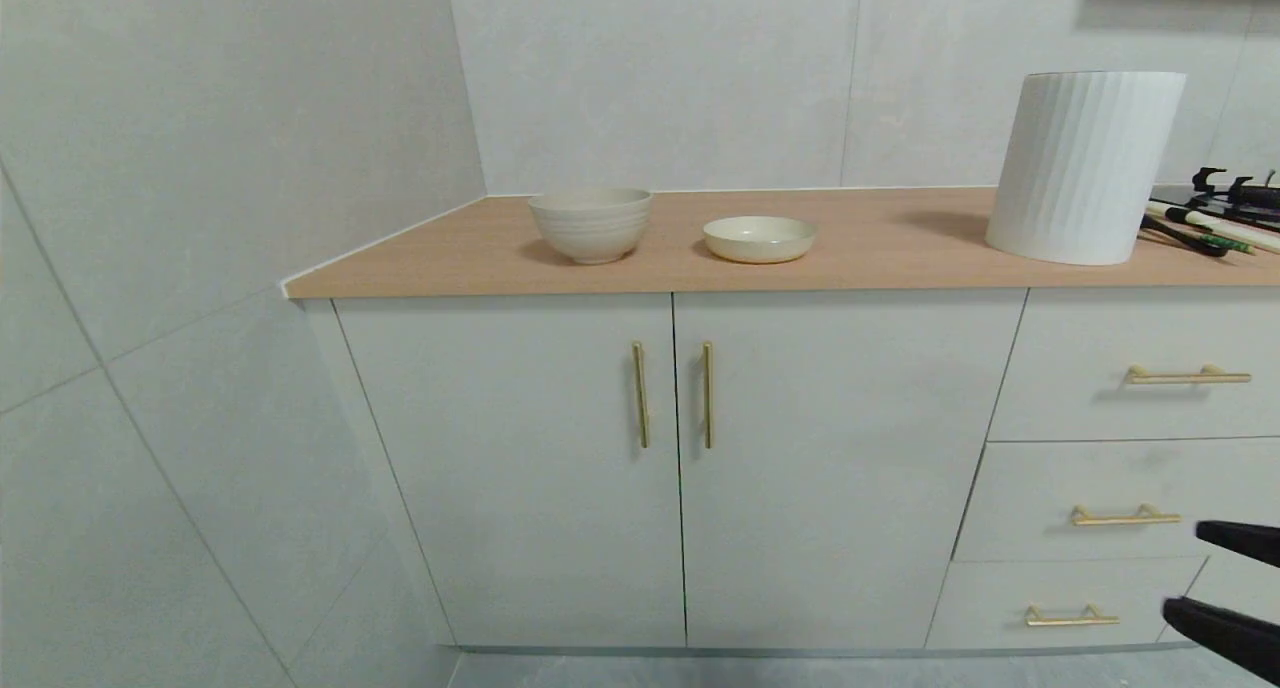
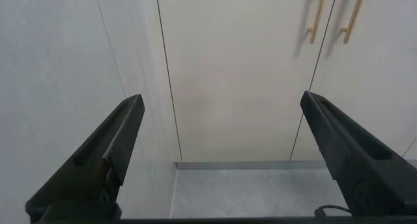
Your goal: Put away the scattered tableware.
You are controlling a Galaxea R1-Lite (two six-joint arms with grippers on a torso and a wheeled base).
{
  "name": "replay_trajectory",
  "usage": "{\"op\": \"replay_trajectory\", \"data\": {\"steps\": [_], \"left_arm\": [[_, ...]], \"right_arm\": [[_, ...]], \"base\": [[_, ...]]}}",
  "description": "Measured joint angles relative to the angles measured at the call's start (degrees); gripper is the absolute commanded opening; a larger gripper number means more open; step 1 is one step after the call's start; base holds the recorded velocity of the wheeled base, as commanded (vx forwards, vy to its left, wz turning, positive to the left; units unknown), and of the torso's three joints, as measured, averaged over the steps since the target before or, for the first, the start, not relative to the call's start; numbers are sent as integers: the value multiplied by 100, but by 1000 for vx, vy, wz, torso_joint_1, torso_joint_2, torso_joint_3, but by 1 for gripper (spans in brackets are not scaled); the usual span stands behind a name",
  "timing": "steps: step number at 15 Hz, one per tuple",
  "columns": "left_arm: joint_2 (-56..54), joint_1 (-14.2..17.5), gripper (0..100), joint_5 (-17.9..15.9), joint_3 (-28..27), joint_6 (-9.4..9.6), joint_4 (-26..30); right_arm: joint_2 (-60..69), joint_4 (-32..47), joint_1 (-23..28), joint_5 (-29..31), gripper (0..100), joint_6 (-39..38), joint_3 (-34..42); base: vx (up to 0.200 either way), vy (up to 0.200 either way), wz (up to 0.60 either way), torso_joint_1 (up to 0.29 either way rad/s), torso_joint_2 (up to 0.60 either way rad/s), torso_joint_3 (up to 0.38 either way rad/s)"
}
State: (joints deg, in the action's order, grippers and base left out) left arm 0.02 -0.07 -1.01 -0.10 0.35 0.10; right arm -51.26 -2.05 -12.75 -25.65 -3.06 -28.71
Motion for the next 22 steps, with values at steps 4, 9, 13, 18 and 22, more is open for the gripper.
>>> {"op": "replay_trajectory", "data": {"steps": [4,9,13,18,22], "left_arm": [[0,2,100,0,0,-2,-2],[0,2,100,0,0,-2,-2],[0,2,100,0,0,5,0],[0,2,100,-2,0,0,0],[0,5,100,0,0,0,0]], "right_arm": [[-2327,-1114,-802,-65,100,-304,-1129],[-4554,-1697,-1508,-106,100,-1289,-2981],[-5759,-1848,-1630,-100,100,-1356,-3866],[-6858,-3104,-1723,307,100,-1374,-4336],[-7503,-3468,-1803,527,100,-1771,-4662]], "base": [[0,0,0,0,0,0],[0,0,0,0,0,0],[0,0,0,0,0,0],[0,0,0,0,0,0],[0,0,0,0,0,0]]}}
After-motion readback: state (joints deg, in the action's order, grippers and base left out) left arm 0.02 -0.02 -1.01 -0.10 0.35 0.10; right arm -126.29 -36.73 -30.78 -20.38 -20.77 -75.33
